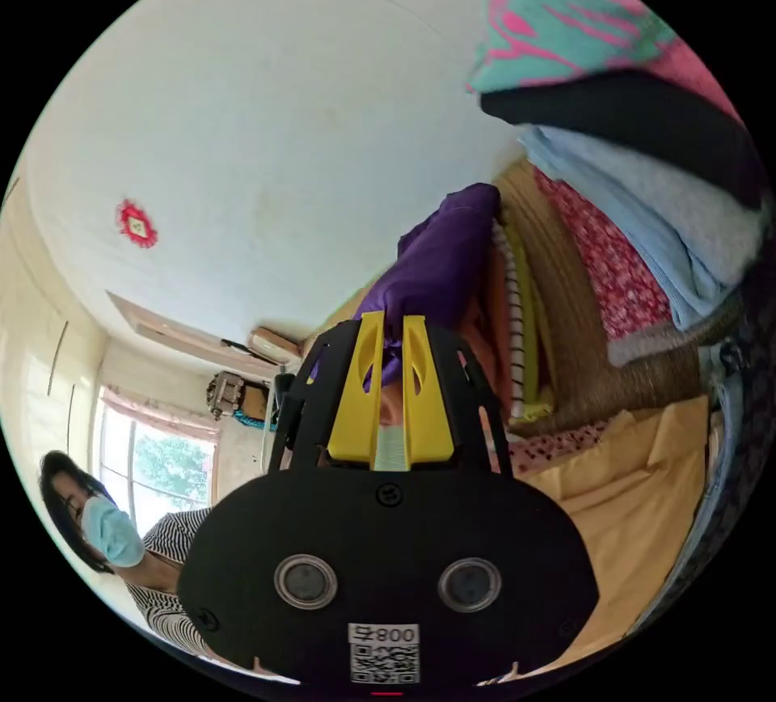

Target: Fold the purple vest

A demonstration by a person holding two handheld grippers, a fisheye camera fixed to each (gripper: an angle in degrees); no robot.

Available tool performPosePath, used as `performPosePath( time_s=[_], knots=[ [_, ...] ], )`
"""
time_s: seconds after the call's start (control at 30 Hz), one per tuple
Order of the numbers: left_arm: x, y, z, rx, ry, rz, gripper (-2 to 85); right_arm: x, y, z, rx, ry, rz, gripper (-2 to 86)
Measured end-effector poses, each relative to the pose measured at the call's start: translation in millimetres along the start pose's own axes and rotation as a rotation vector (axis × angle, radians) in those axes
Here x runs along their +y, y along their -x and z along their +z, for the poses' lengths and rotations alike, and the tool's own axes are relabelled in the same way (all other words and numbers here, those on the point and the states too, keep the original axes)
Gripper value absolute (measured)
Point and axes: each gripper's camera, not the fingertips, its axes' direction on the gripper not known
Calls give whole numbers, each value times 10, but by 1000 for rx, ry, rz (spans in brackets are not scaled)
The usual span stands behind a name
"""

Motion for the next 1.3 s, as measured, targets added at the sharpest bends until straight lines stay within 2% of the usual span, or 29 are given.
performPosePath(
  time_s=[0.13,0.33,0.5,0.67,0.77,0.8,0.87,0.9,0.93,1.03,1.2,1.3],
  knots=[
    [-56,161,360,8,40,-7,11,183,-284,67,-55,-11,36,25],
    [-174,126,505,-51,55,30,14,388,30,106,30,4,-28,19],
    [-96,24,400,-97,-5,55,6,827,608,18,117,-113,-154,4],
    [-325,-323,603,-96,-2,196,2,926,1499,543,237,-81,-371,0],
    [-544,-544,898,-249,62,319,1,854,1811,1087,429,0,-412,-1],
    [-611,-568,991,-357,75,344,1,848,1842,1297,502,40,-415,-1],
    [-673,-481,1053,-519,70,315,1,886,1800,1533,581,78,-389,-1],
    [-697,-361,1054,-554,80,266,0,942,1751,1621,587,91,-372,0],
    [-693,-241,1038,-516,87,222,0,974,1725,1646,575,91,-359,-1],
    [-604,-187,1017,-509,68,210,-1,1151,1670,1739,541,91,-326,0],
    [-526,-332,1068,-422,35,269,0,1388,1981,1482,530,-93,-343,0],
    [-517,-355,1224,-504,92,306,0,1388,1991,1391,595,-178,-282,0]
  ],
)
